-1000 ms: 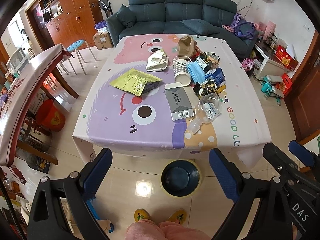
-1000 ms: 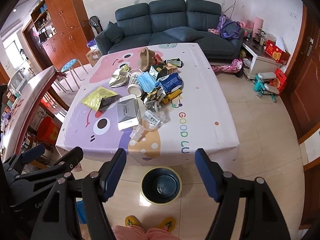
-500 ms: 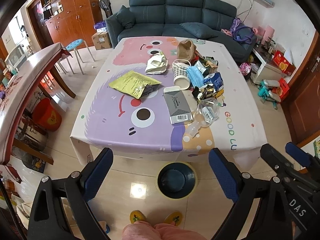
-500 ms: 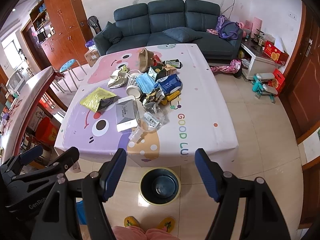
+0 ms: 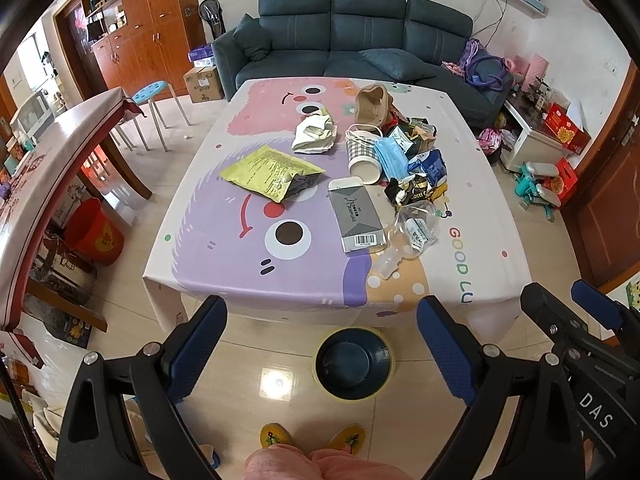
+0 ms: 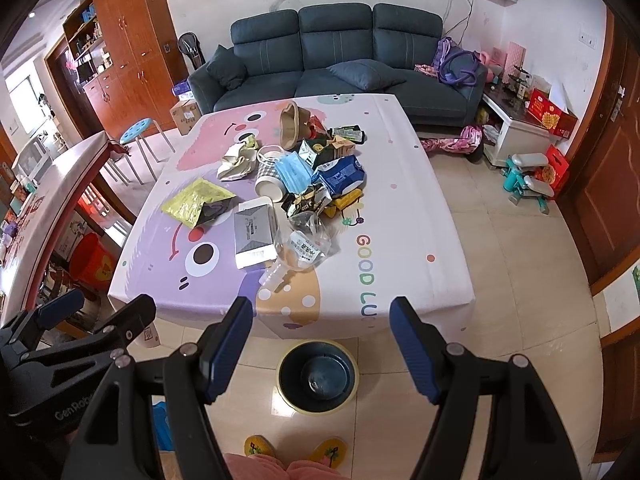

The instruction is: Collect trash

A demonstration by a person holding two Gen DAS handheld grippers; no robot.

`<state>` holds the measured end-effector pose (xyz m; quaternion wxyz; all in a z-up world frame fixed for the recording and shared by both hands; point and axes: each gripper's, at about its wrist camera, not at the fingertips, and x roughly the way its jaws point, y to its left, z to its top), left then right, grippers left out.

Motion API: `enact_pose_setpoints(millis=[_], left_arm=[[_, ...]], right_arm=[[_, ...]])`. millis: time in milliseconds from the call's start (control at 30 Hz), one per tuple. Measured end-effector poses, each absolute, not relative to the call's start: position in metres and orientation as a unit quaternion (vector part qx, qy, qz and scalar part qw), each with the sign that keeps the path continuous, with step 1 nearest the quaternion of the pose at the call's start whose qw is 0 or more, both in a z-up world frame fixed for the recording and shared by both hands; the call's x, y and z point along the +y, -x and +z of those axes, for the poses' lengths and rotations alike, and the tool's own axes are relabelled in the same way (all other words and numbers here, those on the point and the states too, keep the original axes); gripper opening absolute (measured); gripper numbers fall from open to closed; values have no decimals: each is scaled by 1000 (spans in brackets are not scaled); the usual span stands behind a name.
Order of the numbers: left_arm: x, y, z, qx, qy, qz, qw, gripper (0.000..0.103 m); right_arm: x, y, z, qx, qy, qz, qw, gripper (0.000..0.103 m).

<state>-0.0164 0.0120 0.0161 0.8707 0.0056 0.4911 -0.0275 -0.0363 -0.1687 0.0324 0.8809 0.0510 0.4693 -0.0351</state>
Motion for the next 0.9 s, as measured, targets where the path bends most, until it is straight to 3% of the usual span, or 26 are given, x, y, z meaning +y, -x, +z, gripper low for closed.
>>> enact_pose_setpoints(millis=[733,900], left_arm=[[7,28,39,469,-10,-30,882,95],[5,28,40,479,-10,-39,877,89]], right_arm=[[-174,46,51,445,-52,-27,894,72],[-175,48,56,439,-54,-20,896,72]])
